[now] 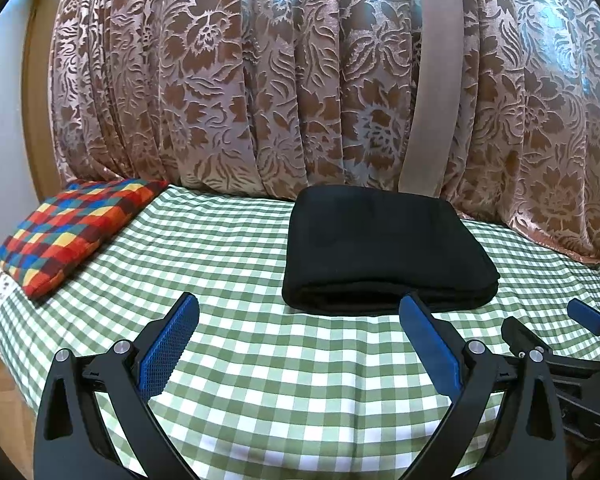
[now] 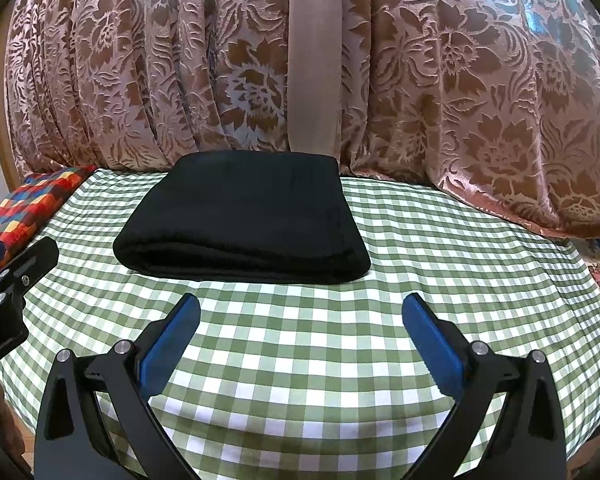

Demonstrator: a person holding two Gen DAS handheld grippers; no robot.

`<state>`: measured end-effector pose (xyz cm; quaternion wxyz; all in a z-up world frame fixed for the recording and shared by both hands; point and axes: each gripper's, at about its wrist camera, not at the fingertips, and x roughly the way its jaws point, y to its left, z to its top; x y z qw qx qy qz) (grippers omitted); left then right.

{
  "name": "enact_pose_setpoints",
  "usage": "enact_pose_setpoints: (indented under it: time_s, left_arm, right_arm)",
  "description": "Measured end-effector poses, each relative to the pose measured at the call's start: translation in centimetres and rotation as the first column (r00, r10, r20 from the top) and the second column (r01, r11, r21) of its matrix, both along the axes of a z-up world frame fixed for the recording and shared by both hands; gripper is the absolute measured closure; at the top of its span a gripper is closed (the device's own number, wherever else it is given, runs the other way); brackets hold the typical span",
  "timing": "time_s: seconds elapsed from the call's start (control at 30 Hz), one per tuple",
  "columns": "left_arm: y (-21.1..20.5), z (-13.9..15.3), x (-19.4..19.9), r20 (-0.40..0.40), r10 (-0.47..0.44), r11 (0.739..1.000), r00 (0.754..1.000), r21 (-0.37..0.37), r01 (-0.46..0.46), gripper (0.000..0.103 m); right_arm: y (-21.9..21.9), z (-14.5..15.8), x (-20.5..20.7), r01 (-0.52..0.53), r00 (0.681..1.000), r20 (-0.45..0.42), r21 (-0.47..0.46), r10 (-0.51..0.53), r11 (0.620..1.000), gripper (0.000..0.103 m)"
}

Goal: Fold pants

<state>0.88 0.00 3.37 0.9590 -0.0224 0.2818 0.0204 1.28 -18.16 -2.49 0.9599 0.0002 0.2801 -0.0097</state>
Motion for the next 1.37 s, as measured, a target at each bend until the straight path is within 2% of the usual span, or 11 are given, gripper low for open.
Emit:
enact_pose_setpoints:
  time_s: [0.87,0.97,1.37]
  left_arm:
    - [0.0,0.1,-0.6,0.011,-0.011,1.0,1.0,0.005,0.011,0.004]
    - [-0.1,0.1,-0.7,0.023,-0.007,1.0,1.0,0.026,0.006,0.004]
    - [0.1,-1.1,0.5,-0.057,-0.018,1.0,0.998,-0.002,0.018,0.005]
  right_arm:
    - [0.6,-0.1,0.0,0.002,1.0,-0.002,-0.008,-0.002,1.0,0.002]
    - [0.6,-0.2,0.1,0.002,1.0,-0.008,-0.01,-0.002,1.0,0.002]
    - [0.4,-0.7,0.4,0.006,1.0,-0.027,0.001,-0.006,1.0,0.002]
